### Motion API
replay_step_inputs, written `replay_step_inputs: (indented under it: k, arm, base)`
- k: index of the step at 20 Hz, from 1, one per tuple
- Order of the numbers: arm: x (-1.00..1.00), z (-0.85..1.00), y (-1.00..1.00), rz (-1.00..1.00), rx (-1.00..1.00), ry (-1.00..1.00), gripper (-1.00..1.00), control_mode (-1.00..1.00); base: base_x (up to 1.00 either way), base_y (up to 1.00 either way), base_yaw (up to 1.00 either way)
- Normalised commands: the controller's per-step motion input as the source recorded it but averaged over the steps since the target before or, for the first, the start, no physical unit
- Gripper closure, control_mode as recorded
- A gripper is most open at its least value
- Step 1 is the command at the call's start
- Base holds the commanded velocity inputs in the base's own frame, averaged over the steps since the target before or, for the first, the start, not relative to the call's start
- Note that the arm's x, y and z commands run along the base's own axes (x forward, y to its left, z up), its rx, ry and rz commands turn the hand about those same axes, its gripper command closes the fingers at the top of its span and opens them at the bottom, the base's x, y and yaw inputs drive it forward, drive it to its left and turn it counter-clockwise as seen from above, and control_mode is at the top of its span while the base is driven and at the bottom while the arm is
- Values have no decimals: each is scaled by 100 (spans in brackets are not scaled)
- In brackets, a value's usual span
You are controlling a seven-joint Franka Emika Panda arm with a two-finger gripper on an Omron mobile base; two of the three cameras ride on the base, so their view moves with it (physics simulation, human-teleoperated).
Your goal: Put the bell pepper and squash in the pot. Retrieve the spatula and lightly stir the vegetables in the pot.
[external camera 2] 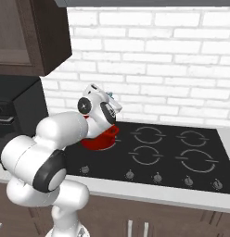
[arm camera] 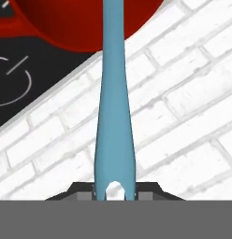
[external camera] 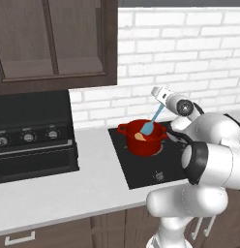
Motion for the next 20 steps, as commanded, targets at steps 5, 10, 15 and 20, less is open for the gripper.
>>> replay_step_inputs:
  k: [5,10,15,20]
  arm:
    - [0,0,24,0,-8,1,100,-100]
    - [0,0,36,0,-16,4,100,-100]
    - [0,-7,22,0,-7,0,100,-100]
    - [5,-21,25,-5,0,-7,100,-100]
  base:
    - [0,0,0]
    - [0,0,0]
    - [0,0,0]
    - [0,0,0]
